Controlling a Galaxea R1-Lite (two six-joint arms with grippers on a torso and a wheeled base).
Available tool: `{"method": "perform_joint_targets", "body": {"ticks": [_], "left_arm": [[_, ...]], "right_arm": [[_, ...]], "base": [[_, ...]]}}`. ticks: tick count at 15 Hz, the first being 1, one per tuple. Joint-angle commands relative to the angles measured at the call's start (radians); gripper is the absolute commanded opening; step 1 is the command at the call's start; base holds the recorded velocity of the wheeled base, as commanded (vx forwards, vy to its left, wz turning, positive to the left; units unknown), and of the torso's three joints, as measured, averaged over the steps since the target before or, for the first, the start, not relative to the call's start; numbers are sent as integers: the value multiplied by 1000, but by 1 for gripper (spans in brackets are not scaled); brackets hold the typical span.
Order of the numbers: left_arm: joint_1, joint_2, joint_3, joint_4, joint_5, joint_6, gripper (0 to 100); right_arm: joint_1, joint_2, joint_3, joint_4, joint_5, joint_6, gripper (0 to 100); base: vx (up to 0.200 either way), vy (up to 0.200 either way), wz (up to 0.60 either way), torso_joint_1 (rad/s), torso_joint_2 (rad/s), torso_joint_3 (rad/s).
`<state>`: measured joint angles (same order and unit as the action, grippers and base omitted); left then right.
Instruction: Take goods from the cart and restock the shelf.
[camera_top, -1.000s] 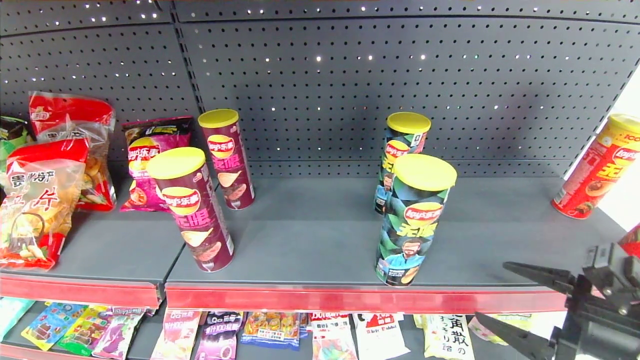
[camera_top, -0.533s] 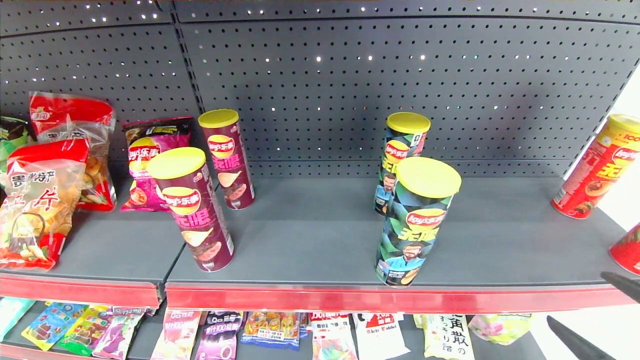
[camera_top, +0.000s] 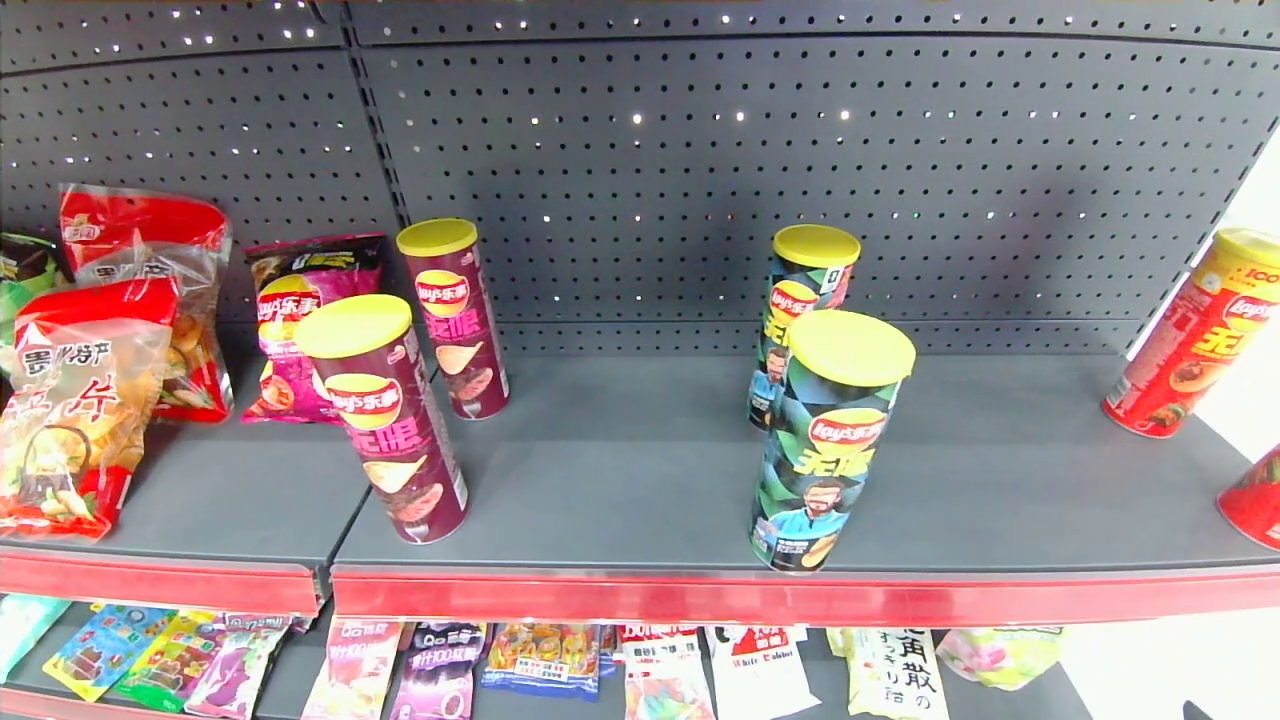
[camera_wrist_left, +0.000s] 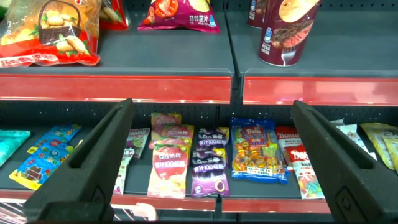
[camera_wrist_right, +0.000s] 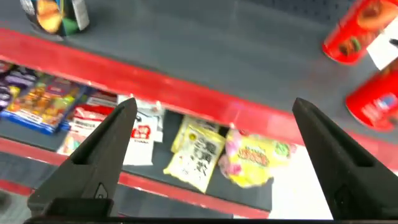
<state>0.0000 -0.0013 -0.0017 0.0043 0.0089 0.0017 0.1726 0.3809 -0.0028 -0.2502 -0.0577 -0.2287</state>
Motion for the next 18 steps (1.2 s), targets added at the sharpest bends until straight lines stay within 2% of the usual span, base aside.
{"method": "perform_joint_targets", "body": {"ticks": [1, 2, 4, 6, 8, 10, 12, 13, 15, 18], "left_arm": [[0, 1, 0, 0, 0, 0, 100], [0, 1, 0, 0, 0, 0, 100], [0, 1, 0, 0, 0, 0, 100], [0, 1, 0, 0, 0, 0, 100], [0, 1, 0, 0, 0, 0, 100], [0, 1, 0, 0, 0, -2, 100], [0, 1, 0, 0, 0, 0, 100], [0, 1, 0, 0, 0, 0, 100], [0, 1, 0, 0, 0, 0, 100], [0, 1, 0, 0, 0, 0, 100]], "right_arm": [[-77, -172, 0, 103, 1, -18, 100], [-119, -261, -6, 189, -2, -12, 100], [-122, -298, -8, 200, -1, 6, 100], [-128, -304, -6, 203, 1, 97, 100], [-188, -344, -10, 210, 25, 120, 100], [-173, -381, -10, 212, 76, 94, 100], [-173, -381, -8, 206, 76, 141, 100], [-174, -381, -6, 201, 71, 198, 100], [-174, -381, -5, 200, -14, 247, 100], [-173, -381, 1, 190, -73, 200, 100]], "base": [[0, 0, 0, 0, 0, 0], [0, 0, 0, 0, 0, 0], [0, 0, 0, 0, 0, 0], [0, 0, 0, 0, 0, 0], [0, 0, 0, 0, 0, 0], [0, 0, 0, 0, 0, 0], [0, 0, 0, 0, 0, 0], [0, 0, 0, 0, 0, 0], [0, 0, 0, 0, 0, 0], [0, 0, 0, 0, 0, 0]]}}
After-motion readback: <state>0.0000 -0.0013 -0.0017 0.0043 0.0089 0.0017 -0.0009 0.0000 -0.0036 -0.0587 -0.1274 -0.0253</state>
